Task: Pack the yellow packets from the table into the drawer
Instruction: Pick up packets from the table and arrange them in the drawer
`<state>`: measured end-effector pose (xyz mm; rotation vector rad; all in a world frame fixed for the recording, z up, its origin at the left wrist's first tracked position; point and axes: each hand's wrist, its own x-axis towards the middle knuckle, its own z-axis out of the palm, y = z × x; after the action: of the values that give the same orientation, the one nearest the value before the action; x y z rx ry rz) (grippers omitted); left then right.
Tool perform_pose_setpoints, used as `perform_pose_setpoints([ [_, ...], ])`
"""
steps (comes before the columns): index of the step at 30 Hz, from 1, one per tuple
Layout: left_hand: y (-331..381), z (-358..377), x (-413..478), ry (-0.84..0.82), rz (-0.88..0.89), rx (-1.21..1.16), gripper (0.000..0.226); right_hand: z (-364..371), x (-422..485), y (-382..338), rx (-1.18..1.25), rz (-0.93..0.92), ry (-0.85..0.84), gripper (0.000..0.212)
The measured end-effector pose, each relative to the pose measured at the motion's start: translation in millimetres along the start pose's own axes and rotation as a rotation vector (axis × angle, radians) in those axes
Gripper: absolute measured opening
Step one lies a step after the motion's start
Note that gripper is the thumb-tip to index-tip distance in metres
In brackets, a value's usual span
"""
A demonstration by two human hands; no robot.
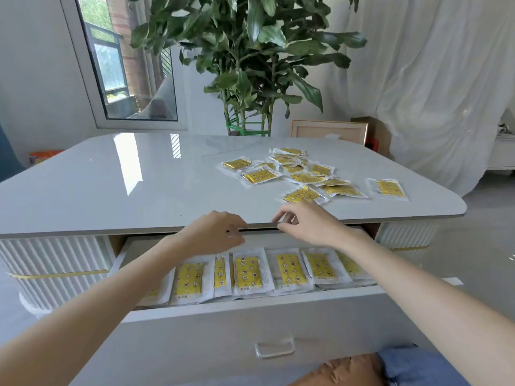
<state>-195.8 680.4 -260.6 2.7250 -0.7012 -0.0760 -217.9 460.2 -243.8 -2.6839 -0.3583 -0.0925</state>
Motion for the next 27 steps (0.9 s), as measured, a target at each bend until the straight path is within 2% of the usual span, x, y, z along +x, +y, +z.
perform_pose_setpoints([
  [3, 6.5, -20.7, 7.4, 0.101, 0.004, -0.032, 0.03, -13.8, 5.8, 9.7, -0.022, 0.053, 0.129, 0.021],
  [6, 8.6, -31.9, 25.5, 0.182, -0.002, -0.064, 0.03, -16.3, 19.9, 27.1, -0.077, 0.118, 0.177, 0.027],
  [13, -6.1, -17.5, 91.1, 0.197, -0.079, 0.005, 0.052, 7.4, 55.0, 47.6, -0.145, 0.26, 0.005, 0.047],
  [16, -18.9, -5.2, 118.8, 0.197, -0.132, -0.009, 0.056, 15.3, 66.3, 49.7, -0.155, 0.234, 0.01, 0.047],
  [27, -53.5, 2.8, 215.9, 0.24, -0.286, -0.077, 0.057, 24.8, 124.3, 65.0, -0.126, 0.02, 0.243, 0.031],
])
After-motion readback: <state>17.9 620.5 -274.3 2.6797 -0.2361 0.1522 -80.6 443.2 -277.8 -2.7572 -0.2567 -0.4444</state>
